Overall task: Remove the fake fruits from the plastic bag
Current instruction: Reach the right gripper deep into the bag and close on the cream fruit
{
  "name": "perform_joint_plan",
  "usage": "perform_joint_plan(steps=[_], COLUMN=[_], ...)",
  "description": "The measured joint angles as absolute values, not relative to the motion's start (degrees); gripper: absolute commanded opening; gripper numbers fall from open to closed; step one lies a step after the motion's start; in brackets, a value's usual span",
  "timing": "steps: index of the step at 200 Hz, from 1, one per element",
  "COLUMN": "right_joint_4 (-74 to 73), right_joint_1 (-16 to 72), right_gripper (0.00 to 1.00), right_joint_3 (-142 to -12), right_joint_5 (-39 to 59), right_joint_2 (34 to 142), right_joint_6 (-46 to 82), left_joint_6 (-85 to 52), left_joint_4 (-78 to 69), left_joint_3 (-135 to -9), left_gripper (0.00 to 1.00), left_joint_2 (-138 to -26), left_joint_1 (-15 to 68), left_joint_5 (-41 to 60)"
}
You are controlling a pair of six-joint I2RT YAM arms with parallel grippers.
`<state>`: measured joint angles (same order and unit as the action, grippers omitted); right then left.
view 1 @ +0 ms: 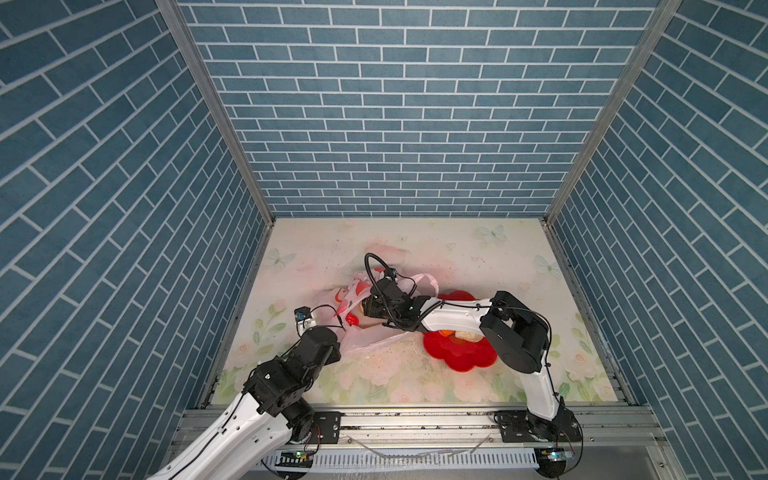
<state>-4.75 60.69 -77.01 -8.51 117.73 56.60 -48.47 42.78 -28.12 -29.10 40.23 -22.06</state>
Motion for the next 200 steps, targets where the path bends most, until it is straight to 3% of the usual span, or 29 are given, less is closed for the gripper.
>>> perform_joint_plan(steps=[103, 200], right_joint_4=[-4.6, 2.2], right_joint_1=[60.7, 61.5], right_gripper=[0.26, 0.25], right_joint_3=[-75.3, -75.4], right_joint_5=[-7.0, 6.7], right_joint_2=[111.8, 106.7], right_joint_6=[54.9, 46.6], left_joint_6=[-47.2, -45.1], left_joint_4=[42.5, 39.1], left_joint_3=[-30.0, -32.0], left_gripper=[0.0, 0.0], left_joint_2=[-29.8, -34.2], left_joint_1=[40.2, 40.2], left_joint_5=[-23.6, -23.5])
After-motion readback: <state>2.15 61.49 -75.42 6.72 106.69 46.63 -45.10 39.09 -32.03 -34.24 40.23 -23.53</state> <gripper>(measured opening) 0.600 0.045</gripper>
